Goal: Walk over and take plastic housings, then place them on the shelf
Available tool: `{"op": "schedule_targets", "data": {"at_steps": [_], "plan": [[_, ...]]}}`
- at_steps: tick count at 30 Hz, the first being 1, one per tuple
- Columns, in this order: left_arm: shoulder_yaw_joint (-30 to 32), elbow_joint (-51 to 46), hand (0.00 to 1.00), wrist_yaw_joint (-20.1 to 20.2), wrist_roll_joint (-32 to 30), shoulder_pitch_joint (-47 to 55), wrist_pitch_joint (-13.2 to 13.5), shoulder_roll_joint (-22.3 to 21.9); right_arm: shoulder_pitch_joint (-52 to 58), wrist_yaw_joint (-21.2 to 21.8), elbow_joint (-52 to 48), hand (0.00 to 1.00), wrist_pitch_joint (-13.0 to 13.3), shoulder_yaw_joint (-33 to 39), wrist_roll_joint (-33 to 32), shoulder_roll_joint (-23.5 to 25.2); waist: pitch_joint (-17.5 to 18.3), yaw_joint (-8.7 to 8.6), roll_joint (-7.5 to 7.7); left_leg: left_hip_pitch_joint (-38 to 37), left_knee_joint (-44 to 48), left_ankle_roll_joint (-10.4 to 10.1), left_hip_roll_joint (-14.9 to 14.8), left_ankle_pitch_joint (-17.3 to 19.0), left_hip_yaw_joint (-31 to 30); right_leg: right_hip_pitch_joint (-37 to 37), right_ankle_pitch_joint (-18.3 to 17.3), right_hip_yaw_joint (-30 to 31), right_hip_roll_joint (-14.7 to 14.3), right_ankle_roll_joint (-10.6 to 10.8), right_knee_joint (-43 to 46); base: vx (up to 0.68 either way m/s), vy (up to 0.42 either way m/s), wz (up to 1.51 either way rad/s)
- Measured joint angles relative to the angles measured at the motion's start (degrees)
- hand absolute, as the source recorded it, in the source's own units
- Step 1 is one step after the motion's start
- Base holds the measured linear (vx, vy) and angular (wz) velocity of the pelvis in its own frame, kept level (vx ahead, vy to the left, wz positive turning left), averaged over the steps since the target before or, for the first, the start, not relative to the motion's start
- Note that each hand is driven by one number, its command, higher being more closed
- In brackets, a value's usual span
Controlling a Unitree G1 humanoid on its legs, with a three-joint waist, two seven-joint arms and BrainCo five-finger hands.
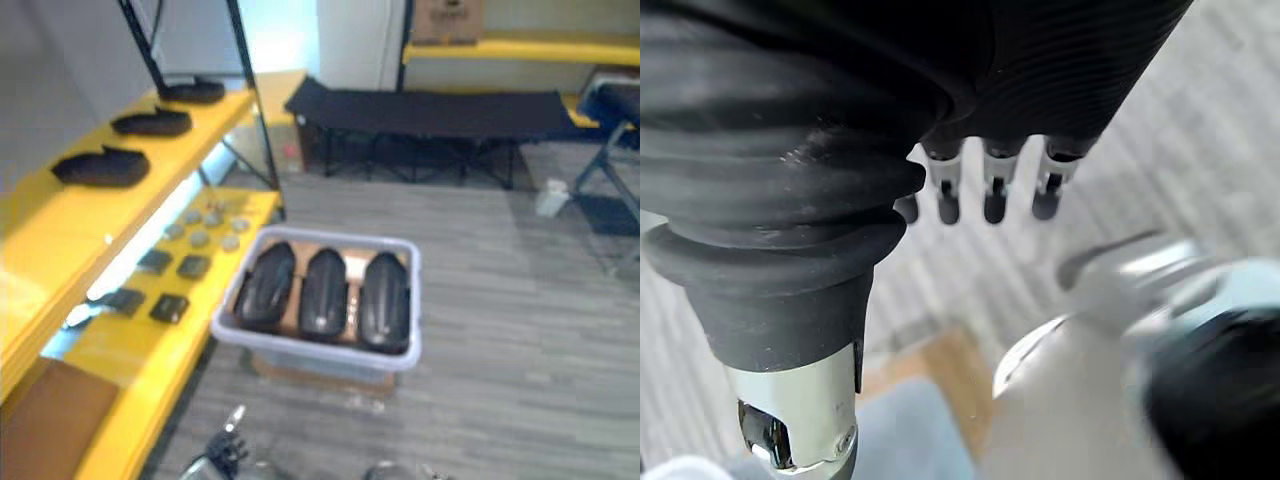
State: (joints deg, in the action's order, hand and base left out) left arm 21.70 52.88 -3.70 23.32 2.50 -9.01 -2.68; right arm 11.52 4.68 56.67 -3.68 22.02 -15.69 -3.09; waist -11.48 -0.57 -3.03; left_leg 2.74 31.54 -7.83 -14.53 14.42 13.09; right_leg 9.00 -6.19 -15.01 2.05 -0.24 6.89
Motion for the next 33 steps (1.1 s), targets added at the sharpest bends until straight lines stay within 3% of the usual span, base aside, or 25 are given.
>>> {"op": "schedule_targets", "data": {"at_steps": [2, 3, 4, 5, 7, 9, 11, 14, 15, 16, 18, 21, 22, 23, 25, 26, 27, 30, 31, 33], "plan": [[0.12, 0.07, 0.00, -0.09, -1.83, 0.49, 0.36, 0.56, -0.45, -0.08, 0.65, 0.00, -0.06, 0.05, 1.13, -0.08, -0.37, 0.32, 0.59, 0.93, -9.72, 0.77, 1.66, -2.00, 0.14, 0.17, 0.03, 0.83, 1.51, 1.34, -1.06, 0.16, 0.091, -0.24], [0.13, 0.22, 0.00, -0.03, -1.97, 0.87, 0.60, 0.66, -0.23, -0.10, 0.51, 0.00, 0.11, -0.03, 2.13, -0.13, -0.37, 0.57, 0.59, 0.83, -14.28, 1.42, 2.16, -5.50, 1.03, 0.20, -0.14, 1.27, 2.45, 2.56, -1.31, 0.22, 0.195, -0.28], [0.06, 0.30, 0.00, -0.17, -2.30, 0.84, 0.68, 0.47, -0.16, -0.44, 0.02, 0.00, 0.17, -0.12, 3.22, -0.14, -0.28, 0.56, 0.35, 0.16, -17.55, 1.65, 2.35, -11.23, 2.88, 0.39, -0.59, 1.55, 3.03, 3.92, -1.17, 0.21, 0.206, -0.15], [-0.13, 0.62, 0.00, -0.37, -2.68, 0.78, 0.74, 0.44, 0.02, -0.66, 0.12, 0.00, 0.34, -0.04, 3.62, -0.09, -0.31, 0.70, 0.52, 0.03, -18.34, 1.66, 2.63, -13.35, 2.88, 0.64, -0.90, 1.56, 3.36, 4.73, -1.09, 0.23, 0.216, 0.07], [-1.90, 1.11, 0.00, -0.56, -3.37, 0.06, 0.12, 2.97, -0.08, 0.13, 0.21, 0.00, 1.26, -0.77, 6.58, 1.24, -0.01, 0.70, 3.55, -1.76, -22.25, 2.79, 6.64, -14.22, 3.36, 1.01, -0.64, 1.06, 6.40, 6.13, -1.48, 0.19, 0.170, 0.19], [-5.17, 2.34, 0.00, -0.73, -3.29, -1.16, -0.47, 5.74, -0.54, 2.02, 0.60, 0.00, 4.19, -3.34, 11.65, 2.19, 0.07, 0.76, 6.52, -3.06, -27.72, 4.14, 10.46, -16.05, 3.32, 1.02, 0.12, 0.59, 8.94, 7.54, -2.83, 0.20, 0.176, 0.23], [-8.02, 2.43, 0.00, -0.67, -3.32, -1.13, -1.12, 6.75, -0.82, 3.49, -0.08, 0.00, 8.39, -7.68, 15.87, 1.60, 0.51, 1.00, 7.22, -4.24, -30.69, 4.70, 12.14, -16.90, 3.02, 1.15, 0.41, 0.48, 9.99, 7.94, -2.92, 0.15, 0.128, 0.18], [-12.85, 2.38, 0.00, -0.34, -3.51, -1.18, -1.05, 7.40, -0.69, 7.12, -7.30, 0.00, 13.93, -20.27, 17.86, -0.98, 0.83, 1.07, 7.26, -5.84, -35.52, 5.23, 13.81, -19.21, 2.10, 1.04, 0.44, -0.96, 10.47, 7.91, -2.68, 0.09, 0.057, 0.21], [-15.56, 2.42, 0.00, -0.41, -3.54, -1.40, -1.09, 8.03, -1.02, 11.84, -14.33, 0.00, 15.57, -28.60, 17.67, -2.27, 0.65, 0.99, 7.00, -5.59, -36.16, 5.30, 13.82, -19.75, 1.39, 1.01, 0.46, -1.12, 10.28, 7.88, -2.73, 0.02, -0.012, 0.21], [-16.37, 2.50, 0.00, -0.43, -3.60, -1.35, -1.11, 8.25, -1.94, 14.49, -16.88, 0.00, 15.85, -32.39, 16.86, -2.79, 0.63, 1.13, 6.92, -5.65, -36.17, 5.23, 13.66, -19.80, 1.35, 1.06, 0.51, -1.17, 10.10, 7.81, -2.73, 0.00, -0.044, 0.17], [-18.85, 3.75, 0.00, -0.33, -4.67, -1.32, -1.09, 8.86, -6.41, 25.36, -23.97, 0.00, 17.30, -45.46, 15.65, -3.80, 0.90, 1.51, 6.52, -5.68, -36.21, 4.80, 13.00, -20.11, 0.08, 1.62, 0.61, -2.18, 9.27, 7.65, -2.75, -0.02, -0.071, 0.16], [-20.24, 4.62, 0.00, -0.07, -6.18, -1.39, -0.83, 9.21, -11.41, 32.93, -34.06, 0.00, 17.00, -57.64, 11.57, -3.91, 0.95, 1.88, 6.43, -5.74, -36.37, 4.65, 12.46, -20.59, -1.04, 2.29, 0.95, -2.35, 8.58, 7.07, -2.82, -0.06, -0.050, 0.19], [-20.25, 4.60, 0.00, 0.18, -6.49, -1.49, -0.59, 9.28, -13.09, 33.12, -38.94, 0.00, 16.37, -59.94, 9.00, -3.55, 0.95, 2.28, 6.44, -5.74, -36.57, 4.68, 12.30, -20.77, -1.12, 2.30, 1.19, -2.33, 8.41, 6.70, -2.82, -0.08, -0.013, 0.05], [-20.24, 4.60, 0.00, 0.29, -6.54, -1.48, -0.43, 9.57, -13.94, 32.77, -41.36, 0.00, 15.77, -60.00, 7.78, -3.29, 0.95, 2.40, 6.44, -5.74, -36.60, 4.72, 12.23, -20.86, -1.14, 2.29, 1.38, -2.31, 8.34, 6.43, -2.81, -0.09, 0.008, 0.00], [-20.24, 4.60, 0.00, 0.50, -8.69, -1.38, 0.41, 9.65, -19.18, 25.36, -48.68, 0.00, 11.80, -55.58, 2.66, -1.63, 1.06, 2.50, 6.70, -5.85, -36.63, 4.95, 12.17, -21.23, -1.07, 2.25, 2.04, -2.18, 8.31, 6.00, -2.70, -0.11, 0.035, -0.03], [-20.23, 4.60, 0.00, 0.49, -8.75, -1.35, 0.52, 9.72, -20.74, 22.64, -49.87, 0.00, 11.12, -53.15, 1.84, -1.08, 1.06, 2.50, 6.69, -5.93, -36.63, 5.00, 12.14, -21.31, -0.98, 2.25, 2.37, -2.11, 8.29, 6.08, -2.71, -0.13, 0.054, -0.07], [-20.16, 4.41, 0.00, 0.47, -9.48, -1.26, 0.94, 9.76, -23.37, 16.14, -51.86, 0.00, 10.68, -48.04, 0.55, -0.36, 0.83, 2.63, 6.33, -5.96, -36.65, 4.97, 12.09, -21.26, -0.73, 2.12, 2.81, -1.98, 8.28, 6.16, -2.71, -0.14, 0.066, -0.14], [-20.18, 1.71, 0.00, 0.48, -11.87, 0.10, 1.56, 10.06, -28.57, 2.31, -55.26, 0.00, 10.79, -34.27, -1.64, -0.66, 0.73, 2.79, 6.29, -4.34, -36.61, 4.73, 12.01, -21.14, 0.07, -1.19, 2.89, 0.07, 8.76, 6.16, -1.75, -0.16, 0.069, -0.29], [-20.30, 1.26, 0.00, 0.52, -12.79, 0.12, 1.70, 10.10, -29.42, -0.50, -55.84, 0.00, 10.92, -32.00, -1.51, -1.13, 0.57, 2.79, 6.14, -3.46, -36.60, 4.69, 12.10, -21.17, 0.04, -2.51, 2.71, 0.49, 8.84, 5.90, -1.34, -0.23, 0.087, -0.43], [-20.82, -0.55, 0.00, 0.54, -13.30, -0.56, 2.89, 10.29, -33.21, -10.34, -56.45, 0.00, 11.93, -23.37, -0.51, -4.07, -2.93, 1.88, 5.71, 0.54, -36.56, 4.59, 12.21, -21.24, -0.02, -8.38, 1.74, 2.43, 8.86, 4.98, -0.16, -0.23, 0.059, -0.36]]}}
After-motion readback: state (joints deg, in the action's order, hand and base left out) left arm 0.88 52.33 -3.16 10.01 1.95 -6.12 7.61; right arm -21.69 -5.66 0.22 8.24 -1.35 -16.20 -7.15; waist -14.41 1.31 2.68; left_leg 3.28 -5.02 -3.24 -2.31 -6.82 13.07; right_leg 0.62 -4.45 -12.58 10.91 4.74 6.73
